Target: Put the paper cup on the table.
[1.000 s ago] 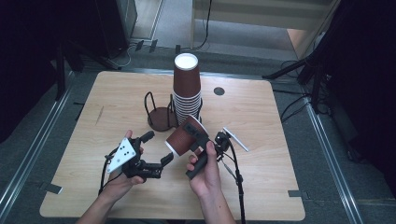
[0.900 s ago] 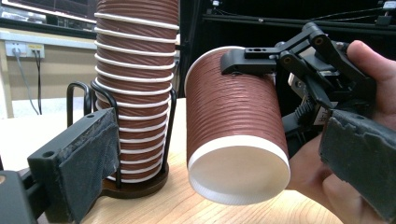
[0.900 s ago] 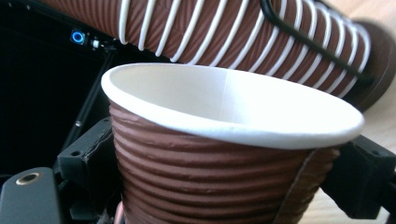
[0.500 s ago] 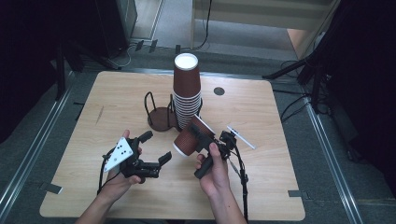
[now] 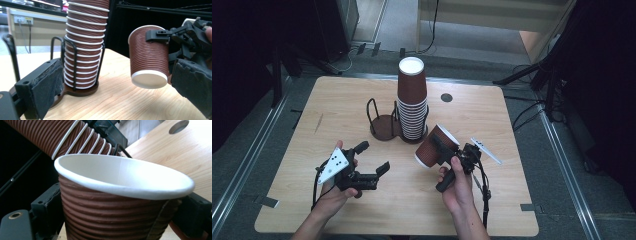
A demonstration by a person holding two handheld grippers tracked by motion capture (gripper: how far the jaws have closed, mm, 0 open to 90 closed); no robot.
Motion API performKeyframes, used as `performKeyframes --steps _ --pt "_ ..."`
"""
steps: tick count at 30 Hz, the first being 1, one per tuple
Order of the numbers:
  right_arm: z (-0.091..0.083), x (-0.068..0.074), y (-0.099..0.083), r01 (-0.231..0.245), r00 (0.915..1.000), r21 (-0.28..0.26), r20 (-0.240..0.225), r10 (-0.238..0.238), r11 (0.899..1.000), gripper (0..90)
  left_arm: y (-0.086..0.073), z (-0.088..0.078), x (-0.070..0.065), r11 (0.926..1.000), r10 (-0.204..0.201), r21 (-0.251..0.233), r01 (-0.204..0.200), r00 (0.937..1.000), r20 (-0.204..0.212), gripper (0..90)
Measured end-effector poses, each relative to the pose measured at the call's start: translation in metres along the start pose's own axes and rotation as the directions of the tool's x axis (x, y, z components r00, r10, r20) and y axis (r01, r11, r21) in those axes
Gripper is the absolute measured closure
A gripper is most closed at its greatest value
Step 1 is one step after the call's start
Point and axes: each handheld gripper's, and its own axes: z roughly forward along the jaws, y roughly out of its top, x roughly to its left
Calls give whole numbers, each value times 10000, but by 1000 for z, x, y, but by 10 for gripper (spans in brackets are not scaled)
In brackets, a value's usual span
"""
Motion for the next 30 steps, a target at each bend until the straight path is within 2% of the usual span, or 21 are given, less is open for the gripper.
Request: performKeyframes --steps 4,8,9,13,15,16,18,20,22,23,26,30 --pt "0 -1 0 425 9991 -215 98 -423 9989 109 -1 -6 7 10000 -71 -4 71 9995 -303 0" --pt "-2 -2 2 356 9994 -364 55 -354 9987 109 -4 -12 14 9994 -329 29 332 9976 -602 0" --pt "-1 -2 3 535 9986 -438 74 -532 9976 109 -5 -13 16 9994 -337 53 342 9970 -691 0" --pt "-2 -6 4 728 9972 -698 199 -715 9949 109 -5 -18 25 9989 -468 -2 470 9937 -1016 0" --pt "-3 -8 6 1051 9940 -897 413 -1017 9904 109 -5 -21 30 9986 -528 -33 528 9915 -1187 0" --pt "-4 -9 7 1292 9908 -1000 541 -1243 9866 109 -5 -23 33 9981 -614 -23 617 9898 -1283 0" --pt "-6 -10 9 1422 9882 -1113 731 -1346 9836 109 -5 -26 39 9966 -825 -36 829 9858 -1461 0" --pt "-8 -10 12 1252 9906 -1175 696 -1176 9852 109 -6 -30 45 9967 -805 -8 816 9818 -1722 0" --pt "-9 -10 14 1489 9867 -1334 850 -1384 9798 109 -7 -32 50 9964 -811 80 842 9774 -1955 0" --pt "-10 -10 15 1587 9846 -1352 950 -1466 9780 109 -7 -32 50 9964 -811 80 842 9774 -1955 0" --pt "-11 -11 18 1607 9840 -1488 1017 -1465 9757 109 -9 -37 61 9955 -883 132 943 9667 -2400 0" --pt "-13 -14 21 1921 9760 -1587 1337 -1717 9685 109 -12 -40 69 9957 -789 247 898 9545 -2874 0"
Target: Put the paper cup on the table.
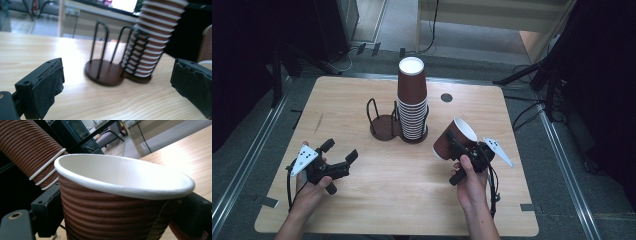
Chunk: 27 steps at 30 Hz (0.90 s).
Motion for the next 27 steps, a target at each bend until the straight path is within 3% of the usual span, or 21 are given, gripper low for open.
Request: performKeyframes --steps 2,9,13,20,23,27 --pt "0 -1 1 -29 10000 -72 77 30 10000 109 -1 0 5 9999 -9 115 12 9997 -229 0" --pt "0 -3 2 641 9970 -315 444 -626 9974 109 -2 -2 14 9989 126 451 -87 9961 -873 0" --pt "2 -7 2 811 9954 -359 547 -791 9961 108 -5 0 17 9936 788 918 -656 9859 -1473 0" --pt "6 -10 4 1017 9920 -489 806 -976 9936 109 -9 -1 26 9904 889 1210 -664 9775 -1913 0" --pt "8 -10 6 1302 9879 -575 923 -1245 9898 108 -10 -2 30 9901 882 1251 -634 9751 -2037 0" --pt "11 -10 6 1723 9808 -850 1069 -1630 9814 109 -13 -1 33 9834 1186 1610 -834 9675 -2235 0"
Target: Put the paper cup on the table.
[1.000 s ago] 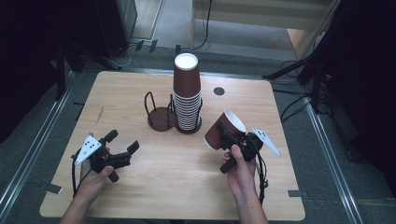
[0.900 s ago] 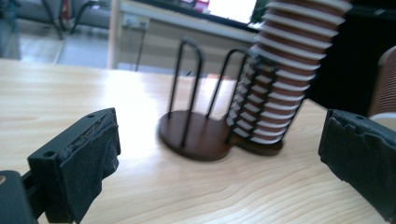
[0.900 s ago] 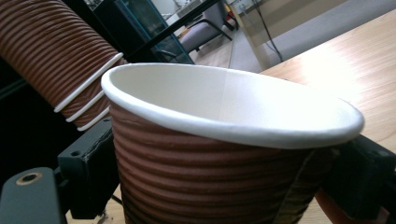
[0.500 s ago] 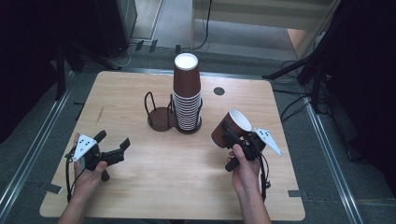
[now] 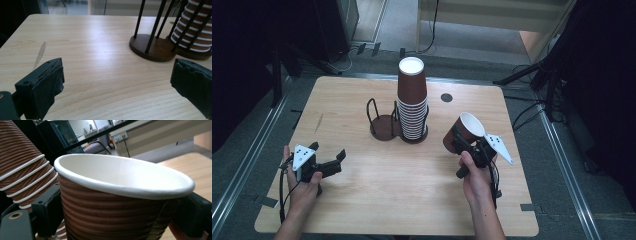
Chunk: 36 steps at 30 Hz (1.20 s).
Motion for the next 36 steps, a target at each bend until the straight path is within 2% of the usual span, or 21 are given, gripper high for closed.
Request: performKeyframes --steps 3,6,11,14,18,21,24,26,29,33,36 --pt "3 2 -1 487 9988 -117 101 -486 9987 109 0 0 0 9999 101 -50 -101 9999 47 0" --pt "7 1 -3 955 9948 -236 387 -946 9951 108 -3 1 -2 9992 407 -17 -406 9992 24 0" --pt "13 -2 -7 1301 9890 -341 758 -1272 9909 108 -4 2 -4 9983 581 89 -581 9983 -12 0" --pt "17 -2 -11 1970 9754 -662 1141 -1887 9782 109 -5 2 -4 9981 609 79 -610 9981 24 0" --pt "22 -3 -14 2291 9675 -722 1268 -2189 9707 109 -5 2 -4 9982 605 18 -605 9982 12 0" --pt "27 -3 -16 2784 9535 -642 1388 -2677 9583 109 -5 3 -4 9984 573 36 -573 9984 10 0" --pt "32 -4 -19 2955 9465 -552 1525 -2845 9537 109 -5 2 -3 9984 557 53 -557 9984 11 0" --pt "35 -5 -20 2976 9448 -625 1628 -2845 9526 109 -5 2 -3 9985 549 76 -549 9985 32 0" --pt "40 -6 -21 3196 9360 -698 1784 -3034 9450 109 -5 2 -3 9987 510 92 -510 9987 37 0" --pt "45 -6 -20 3379 9288 -700 1862 -3205 9386 107 -5 1 -2 9988 479 104 -479 9988 43 0" --pt "48 -7 -18 3387 9272 -703 1946 -3201 9383 105 -5 2 -2 9989 468 101 -468 9989 59 0"
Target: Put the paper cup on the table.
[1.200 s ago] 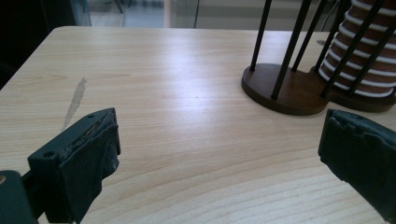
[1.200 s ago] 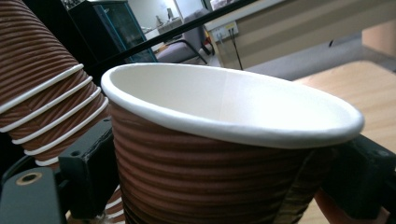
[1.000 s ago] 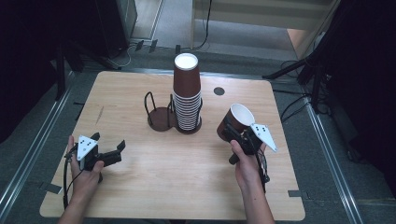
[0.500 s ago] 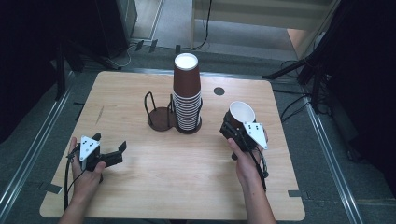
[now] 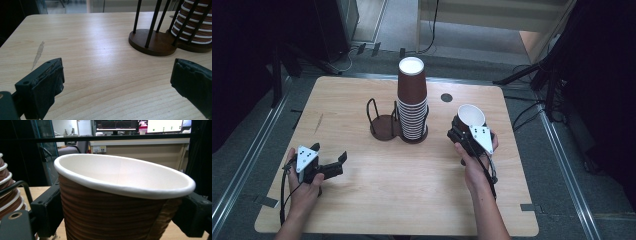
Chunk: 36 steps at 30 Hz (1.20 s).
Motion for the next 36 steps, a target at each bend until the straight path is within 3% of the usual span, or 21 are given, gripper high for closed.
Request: performKeyframes --steps 23,30,33,36 --pt "24 -11 -15 383 9970 136 675 -392 9992 103 0 1 -2 10000 -19 32 18 10000 85 0" --pt "30 -13 -22 758 9941 143 769 -767 9970 100 0 1 -1 10000 -41 48 41 10000 81 0" --pt "33 -14 -24 1206 9900 42 729 -1206 9927 97 0 0 -1 10000 -51 63 51 9999 89 0" --pt "37 -15 -26 1222 9896 121 754 -1227 9924 94 0 0 -1 10000 -56 57 56 9999 92 0"
